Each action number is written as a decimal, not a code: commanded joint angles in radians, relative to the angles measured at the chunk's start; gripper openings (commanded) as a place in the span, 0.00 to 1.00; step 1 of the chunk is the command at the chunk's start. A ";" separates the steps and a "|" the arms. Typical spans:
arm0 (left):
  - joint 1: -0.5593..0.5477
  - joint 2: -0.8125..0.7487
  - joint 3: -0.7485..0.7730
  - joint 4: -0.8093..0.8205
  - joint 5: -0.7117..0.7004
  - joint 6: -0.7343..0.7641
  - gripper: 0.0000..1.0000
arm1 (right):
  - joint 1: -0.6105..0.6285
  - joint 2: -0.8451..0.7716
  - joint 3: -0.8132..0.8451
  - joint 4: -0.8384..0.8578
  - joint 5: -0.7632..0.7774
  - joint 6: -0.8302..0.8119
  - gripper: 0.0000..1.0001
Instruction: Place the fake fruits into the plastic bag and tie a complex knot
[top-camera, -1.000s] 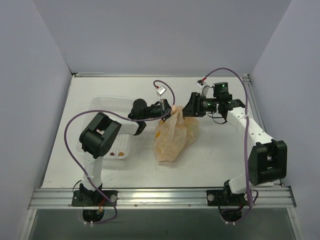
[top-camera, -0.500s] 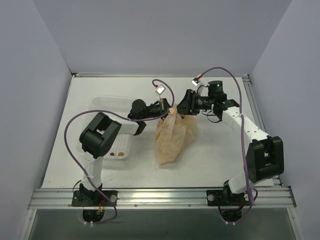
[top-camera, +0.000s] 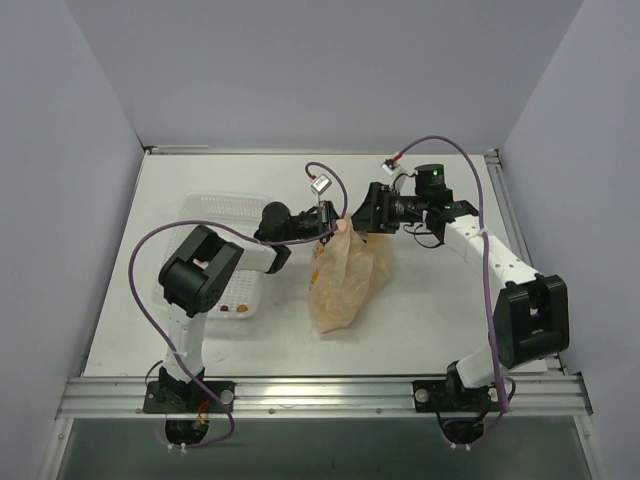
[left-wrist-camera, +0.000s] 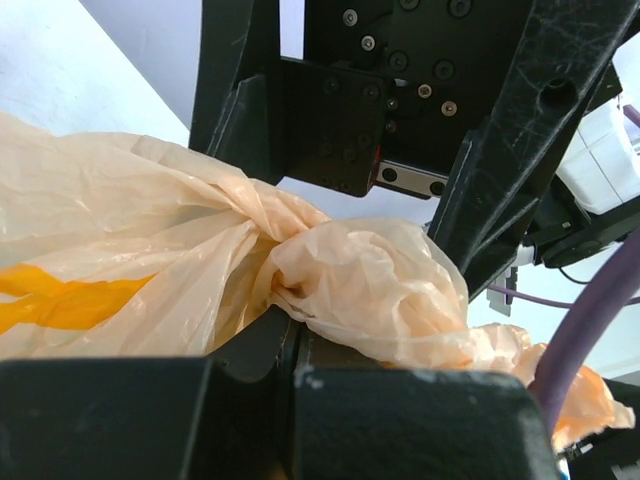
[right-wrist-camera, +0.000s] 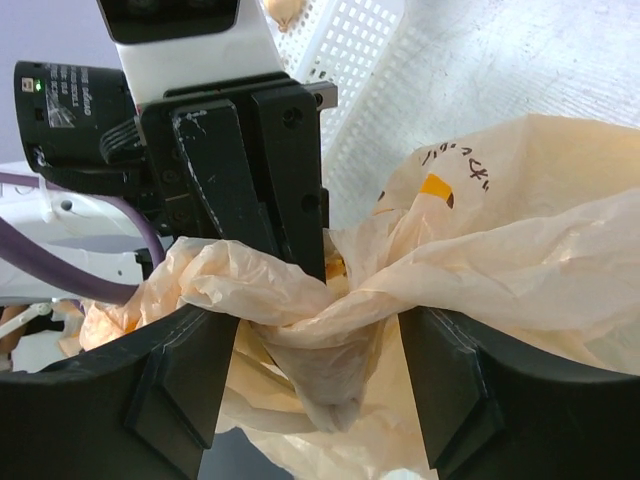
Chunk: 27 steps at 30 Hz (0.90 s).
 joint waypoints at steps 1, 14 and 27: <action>-0.009 -0.003 0.037 0.265 0.034 0.010 0.00 | -0.029 -0.089 0.022 -0.118 -0.015 -0.102 0.65; -0.013 -0.022 0.035 0.240 0.045 0.024 0.00 | -0.089 -0.165 -0.022 -0.295 -0.055 -0.095 0.34; -0.049 -0.020 0.040 0.256 0.069 0.042 0.00 | -0.046 -0.095 -0.028 0.097 -0.014 0.100 0.33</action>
